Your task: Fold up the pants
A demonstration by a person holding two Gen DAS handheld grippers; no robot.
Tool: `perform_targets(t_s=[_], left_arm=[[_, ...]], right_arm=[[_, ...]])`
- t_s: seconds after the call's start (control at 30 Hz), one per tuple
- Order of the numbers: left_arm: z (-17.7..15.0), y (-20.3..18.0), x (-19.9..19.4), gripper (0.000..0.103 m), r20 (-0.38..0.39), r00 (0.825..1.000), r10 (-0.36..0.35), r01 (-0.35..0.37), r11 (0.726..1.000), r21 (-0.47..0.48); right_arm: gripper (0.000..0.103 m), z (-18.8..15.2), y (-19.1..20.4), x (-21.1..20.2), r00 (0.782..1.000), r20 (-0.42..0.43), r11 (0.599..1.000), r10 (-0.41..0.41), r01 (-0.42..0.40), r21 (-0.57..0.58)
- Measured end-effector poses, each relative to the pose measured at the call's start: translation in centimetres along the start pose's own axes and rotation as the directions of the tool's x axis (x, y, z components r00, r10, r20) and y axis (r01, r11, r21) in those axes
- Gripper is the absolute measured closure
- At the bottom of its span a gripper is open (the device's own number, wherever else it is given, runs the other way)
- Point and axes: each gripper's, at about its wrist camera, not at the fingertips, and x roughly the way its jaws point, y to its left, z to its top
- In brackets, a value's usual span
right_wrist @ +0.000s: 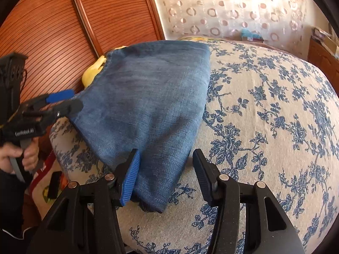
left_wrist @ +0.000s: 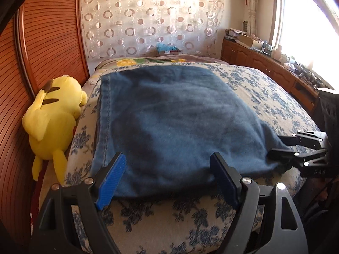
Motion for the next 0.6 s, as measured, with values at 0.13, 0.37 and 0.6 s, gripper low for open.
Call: perform_targets(t_s=[0.13,0.37,0.6], left_arm=[[-1.0,1.0,0.0,0.021,-0.016,1.000,0.025,-0.025,1.000,-0.016],[-1.5,1.4,-0.2,0.021,-0.013,1.000,0.013,-0.013,1.000,-0.006],[-1.1,2.1,-1.7,0.021,0.017,1.000,0.006,-0.005,0.999,-0.053]], right_arm=[[0.061,0.1,0.1,0.0,1.000,-0.010,1.000,0.023,-0.023,0.005],[0.089,0.9,-0.2,-1.2,0.997,0.023,0.997,0.079,-0.079,0.022],[0.095,3.7,1.3,-3.2,0.991,0.094,0.996,0.091,-0.090,-0.011]])
